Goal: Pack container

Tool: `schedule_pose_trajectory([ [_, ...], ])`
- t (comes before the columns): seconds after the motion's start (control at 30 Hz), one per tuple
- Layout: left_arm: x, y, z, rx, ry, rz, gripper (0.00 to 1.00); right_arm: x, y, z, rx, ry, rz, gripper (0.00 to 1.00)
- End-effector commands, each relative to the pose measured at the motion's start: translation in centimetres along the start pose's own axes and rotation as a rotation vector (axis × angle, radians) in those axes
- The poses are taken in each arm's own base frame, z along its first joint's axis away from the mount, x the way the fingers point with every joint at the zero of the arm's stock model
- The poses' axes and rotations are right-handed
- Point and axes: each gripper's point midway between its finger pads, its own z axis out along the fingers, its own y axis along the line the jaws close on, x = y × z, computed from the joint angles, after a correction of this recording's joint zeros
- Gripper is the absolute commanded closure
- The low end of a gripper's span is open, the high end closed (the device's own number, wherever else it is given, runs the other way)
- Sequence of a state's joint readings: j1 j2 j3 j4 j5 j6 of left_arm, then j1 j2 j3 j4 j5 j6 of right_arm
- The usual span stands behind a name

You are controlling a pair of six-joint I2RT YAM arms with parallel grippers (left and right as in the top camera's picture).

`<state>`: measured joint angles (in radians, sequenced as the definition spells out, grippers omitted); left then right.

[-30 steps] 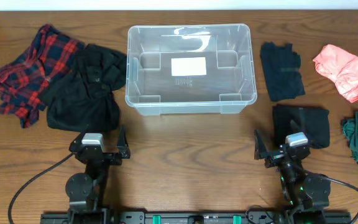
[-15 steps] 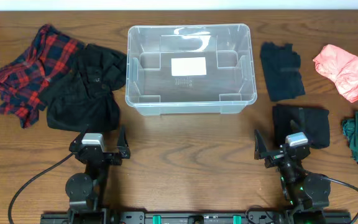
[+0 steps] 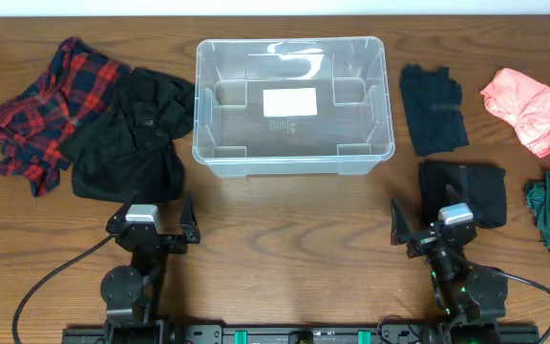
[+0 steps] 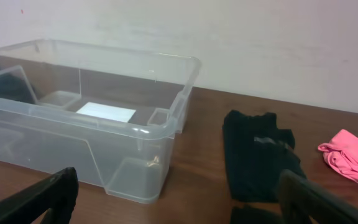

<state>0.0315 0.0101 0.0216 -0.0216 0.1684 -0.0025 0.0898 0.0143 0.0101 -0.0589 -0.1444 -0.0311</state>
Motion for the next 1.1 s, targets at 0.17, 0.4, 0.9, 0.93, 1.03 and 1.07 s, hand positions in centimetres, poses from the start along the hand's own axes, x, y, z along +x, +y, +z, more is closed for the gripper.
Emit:
schedule_pose_trajectory([
  [0.17, 1.57, -0.05, 0.09, 0.006, 0.046, 0.001, 0.02, 0.07, -0.43, -0.04, 0.02, -0.002, -0.011, 0.01],
  [0.4, 1.56, -0.05, 0.09, 0.006, 0.046, 0.001, 0.02, 0.08, -0.43, -0.04, 0.02, -0.002, -0.011, 0.01],
  [0.9, 1.56, -0.05, 0.09, 0.006, 0.046, 0.001, 0.02, -0.16, -0.43, -0.04, 0.019, -0.011, -0.012, 0.01],
  [0.93, 1.56, -0.05, 0.09, 0.006, 0.046, 0.001, 0.02, -0.07, -0.44, -0.04, 0.02, -0.008, -0.012, 0.01],
  [1.03, 1.56, -0.05, 0.09, 0.006, 0.046, 0.001, 0.02, 0.14, -0.42, -0.03, 0.019, 0.0, 0.001, 0.01],
  [1.07, 1.56, -0.05, 0.09, 0.006, 0.046, 0.001, 0.02, 0.13, -0.43, -0.03, 0.019, 0.0, 0.01, 0.01],
])
